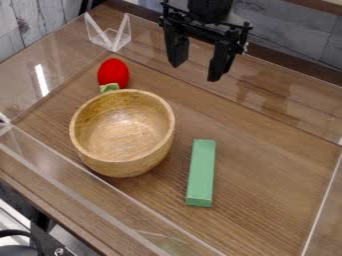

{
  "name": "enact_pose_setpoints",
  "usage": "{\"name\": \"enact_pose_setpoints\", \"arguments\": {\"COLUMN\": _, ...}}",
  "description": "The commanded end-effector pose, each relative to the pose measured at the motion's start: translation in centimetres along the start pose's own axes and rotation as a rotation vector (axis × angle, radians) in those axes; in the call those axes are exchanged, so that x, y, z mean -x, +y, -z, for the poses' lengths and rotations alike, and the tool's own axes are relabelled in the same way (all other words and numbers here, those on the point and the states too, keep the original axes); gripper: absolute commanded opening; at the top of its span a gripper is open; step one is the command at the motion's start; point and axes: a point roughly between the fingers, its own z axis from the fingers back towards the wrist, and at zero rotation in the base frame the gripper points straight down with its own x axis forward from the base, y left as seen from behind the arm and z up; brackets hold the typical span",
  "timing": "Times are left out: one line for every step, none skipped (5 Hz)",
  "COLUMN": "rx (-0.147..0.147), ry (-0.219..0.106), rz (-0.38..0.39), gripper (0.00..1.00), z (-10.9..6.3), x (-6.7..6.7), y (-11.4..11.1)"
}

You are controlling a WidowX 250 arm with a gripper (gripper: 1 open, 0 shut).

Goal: Move the red fruit to the right

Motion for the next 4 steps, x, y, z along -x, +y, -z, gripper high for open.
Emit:
{"name": "enact_pose_setpoints", "arguments": {"rx": 0.000, "ry": 0.017, "rz": -0.013, "gripper": 1.00, "z": 0.7, "x": 0.0, "y": 0.5}}
{"name": "enact_pose_setpoints", "arguments": {"rx": 0.005, "ry": -0.017, "rz": -0.093, "gripper": 1.00, "z": -0.1, "x": -0.3, "y": 3.7}}
{"name": "enact_pose_setpoints", "arguments": {"rx": 0.012, "ry": -0.055, "rz": -0.181, "gripper": 1.00, "z": -0.8, "x": -0.5, "y": 7.9}}
{"name": "enact_pose_setpoints", "arguments": {"rx": 0.012, "ry": -0.081, "rz": -0.244, "gripper": 1.00, "z": -1.1, "x": -1.0, "y": 11.8}}
